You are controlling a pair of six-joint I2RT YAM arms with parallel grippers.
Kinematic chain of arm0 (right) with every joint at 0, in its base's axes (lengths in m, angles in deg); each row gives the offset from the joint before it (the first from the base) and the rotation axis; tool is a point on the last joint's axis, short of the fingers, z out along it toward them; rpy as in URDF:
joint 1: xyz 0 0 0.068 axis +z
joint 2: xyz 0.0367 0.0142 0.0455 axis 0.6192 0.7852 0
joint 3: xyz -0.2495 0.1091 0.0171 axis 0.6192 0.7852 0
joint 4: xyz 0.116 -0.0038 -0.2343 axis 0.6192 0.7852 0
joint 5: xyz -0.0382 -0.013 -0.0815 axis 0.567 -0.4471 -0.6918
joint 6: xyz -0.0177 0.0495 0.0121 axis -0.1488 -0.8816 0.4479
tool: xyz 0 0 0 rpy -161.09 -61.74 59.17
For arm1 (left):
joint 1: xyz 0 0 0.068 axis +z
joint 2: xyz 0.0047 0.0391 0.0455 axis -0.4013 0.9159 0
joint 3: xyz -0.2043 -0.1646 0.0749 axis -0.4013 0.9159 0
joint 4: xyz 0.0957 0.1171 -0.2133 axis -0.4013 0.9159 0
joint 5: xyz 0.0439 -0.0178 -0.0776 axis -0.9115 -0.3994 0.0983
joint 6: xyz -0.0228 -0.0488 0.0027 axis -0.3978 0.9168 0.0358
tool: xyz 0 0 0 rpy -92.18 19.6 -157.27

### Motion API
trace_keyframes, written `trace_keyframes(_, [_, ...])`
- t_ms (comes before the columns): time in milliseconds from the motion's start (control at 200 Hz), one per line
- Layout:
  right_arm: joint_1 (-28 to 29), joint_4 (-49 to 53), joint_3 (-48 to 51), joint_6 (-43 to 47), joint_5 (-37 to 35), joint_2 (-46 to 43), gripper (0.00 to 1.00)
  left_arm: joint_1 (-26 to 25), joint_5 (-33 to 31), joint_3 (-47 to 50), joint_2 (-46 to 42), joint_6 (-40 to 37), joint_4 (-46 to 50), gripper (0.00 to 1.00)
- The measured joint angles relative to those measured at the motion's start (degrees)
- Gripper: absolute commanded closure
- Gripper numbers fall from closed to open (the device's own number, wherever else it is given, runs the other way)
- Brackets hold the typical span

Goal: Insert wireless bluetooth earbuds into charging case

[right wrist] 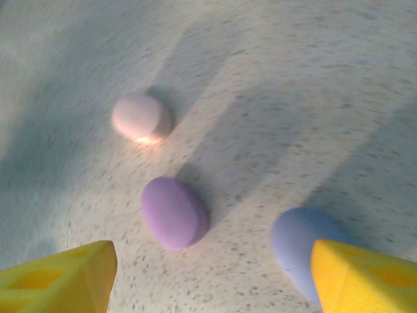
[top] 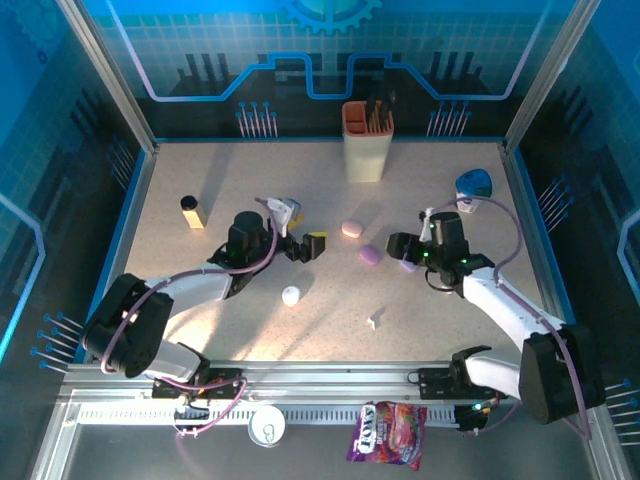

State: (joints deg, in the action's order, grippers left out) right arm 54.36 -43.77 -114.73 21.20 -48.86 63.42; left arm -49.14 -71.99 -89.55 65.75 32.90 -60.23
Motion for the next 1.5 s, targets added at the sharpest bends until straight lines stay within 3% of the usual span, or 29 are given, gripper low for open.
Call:
trace_keyframes(285, [15.3, 0.1, -8.2, 13.8, -0.3, 9.6, 0.19, 7.0, -4.3, -0.2, -0.7, 13.2, 13.6, 0.01])
trace_keyframes(490, [19.9, -0.6, -11.9, 16.2, -0.3, 16.7, 0.19, 8.0, -4.4, -4.3, -2.0, 13.2, 29.8, 0.03])
trace_keyframes(635, [20.2, -1.6, -11.9, 15.8, -2.0, 18.0, 0.19, 6.4, -5.9, -9.9, -1.8, 13.3, 43.7, 0.03])
trace_keyframes(790, [20.2, -2.4, -11.9, 15.2, -5.0, 18.0, 0.19, 1.4, -9.1, -15.3, 1.0, 16.4, 57.7, 0.01])
trace_keyframes(945, [19.7, -2.9, -11.3, 14.5, -6.4, 17.2, 0.19, -2.8, -10.6, -18.3, 4.9, 20.6, 67.9, 0.09])
trace_keyframes(1030, [19.1, -3.4, -10.5, 14.1, -6.7, 16.0, 0.19, -4.5, -11.9, -18.3, 5.8, 22.8, 71.3, 0.22])
trace_keyframes(1136, [18.2, -4.2, -9.5, 13.6, -6.7, 15.1, 0.19, -6.6, -12.8, -18.5, 6.4, 26.6, 73.6, 0.30])
trace_keyframes(1501, [16.5, -6.2, -5.9, 13.2, -5.4, 13.9, 0.19, -10.0, -14.1, -22.5, 11.4, 33.6, 77.9, 0.22])
